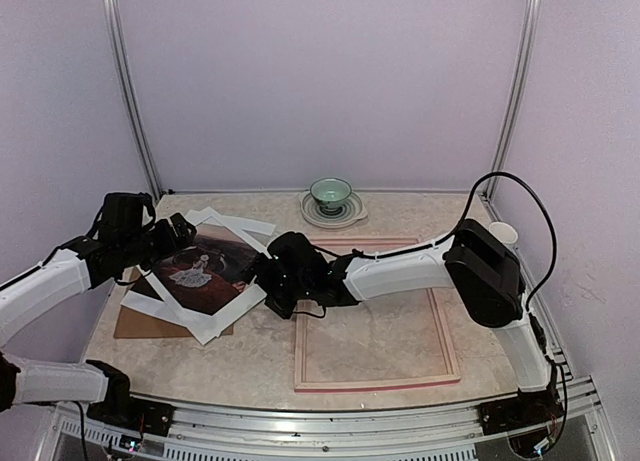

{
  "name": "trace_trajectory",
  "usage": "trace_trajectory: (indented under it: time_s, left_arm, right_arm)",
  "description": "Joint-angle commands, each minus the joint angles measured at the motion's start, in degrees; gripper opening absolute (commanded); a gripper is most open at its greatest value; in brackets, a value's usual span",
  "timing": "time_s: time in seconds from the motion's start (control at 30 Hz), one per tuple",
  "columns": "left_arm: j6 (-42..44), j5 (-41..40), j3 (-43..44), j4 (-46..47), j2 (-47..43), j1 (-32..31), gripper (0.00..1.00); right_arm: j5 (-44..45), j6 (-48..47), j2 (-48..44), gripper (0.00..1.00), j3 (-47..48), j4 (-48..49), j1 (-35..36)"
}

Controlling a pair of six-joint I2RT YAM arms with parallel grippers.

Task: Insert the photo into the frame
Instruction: Pick up the mat board from the photo.

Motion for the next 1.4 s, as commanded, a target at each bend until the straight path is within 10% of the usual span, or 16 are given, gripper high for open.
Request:
trace_trajectory:
  time_s: [0.0, 1.37]
  left_arm:
    - [0.12, -0.07, -0.63, 0.61, 0.14, 0.45, 0.99]
    - [-11.62, 1.59, -11.8, 3.72, 7.85, -2.39, 0.95]
  right_arm:
    - [2.55, 3.8, 1.97, 0.95, -1.2, 0.71, 0.41]
    - [2.89, 7.77, 8.2, 0.93, 4.68, 0.26, 0.23]
